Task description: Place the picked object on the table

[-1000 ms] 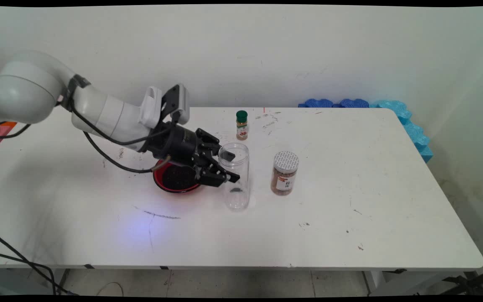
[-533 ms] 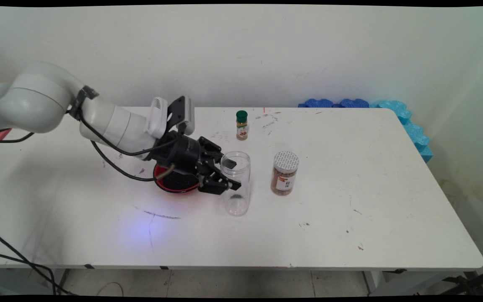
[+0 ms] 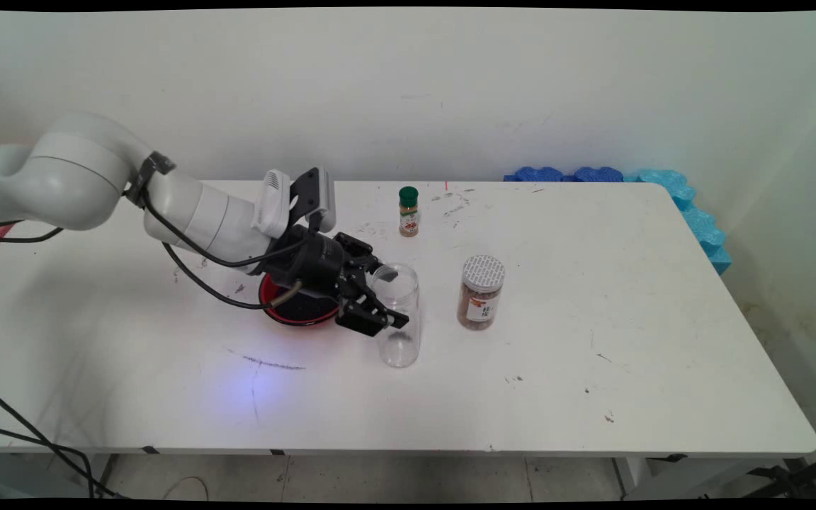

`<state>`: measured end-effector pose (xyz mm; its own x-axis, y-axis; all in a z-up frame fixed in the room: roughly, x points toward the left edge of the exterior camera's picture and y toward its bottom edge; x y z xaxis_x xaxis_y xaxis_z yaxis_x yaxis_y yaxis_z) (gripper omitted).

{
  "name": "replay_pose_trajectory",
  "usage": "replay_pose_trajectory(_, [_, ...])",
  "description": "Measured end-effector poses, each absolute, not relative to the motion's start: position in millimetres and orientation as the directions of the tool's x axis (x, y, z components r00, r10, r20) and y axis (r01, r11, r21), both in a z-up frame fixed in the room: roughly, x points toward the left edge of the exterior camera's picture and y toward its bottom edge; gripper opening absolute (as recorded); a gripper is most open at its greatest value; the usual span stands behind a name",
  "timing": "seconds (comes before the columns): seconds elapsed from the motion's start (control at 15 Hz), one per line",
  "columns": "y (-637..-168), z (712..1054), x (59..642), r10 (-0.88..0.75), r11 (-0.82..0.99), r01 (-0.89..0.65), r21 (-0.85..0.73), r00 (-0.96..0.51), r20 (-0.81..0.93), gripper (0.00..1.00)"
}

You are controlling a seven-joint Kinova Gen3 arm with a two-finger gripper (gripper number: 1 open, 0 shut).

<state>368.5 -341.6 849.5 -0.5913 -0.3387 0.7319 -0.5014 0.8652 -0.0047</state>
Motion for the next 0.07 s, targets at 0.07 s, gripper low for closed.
replay_pose_trajectory(0.07, [-342.2,850.0,367.7,-0.34,0.865,-0.503,-0.001,-0.587,0.735,1.0])
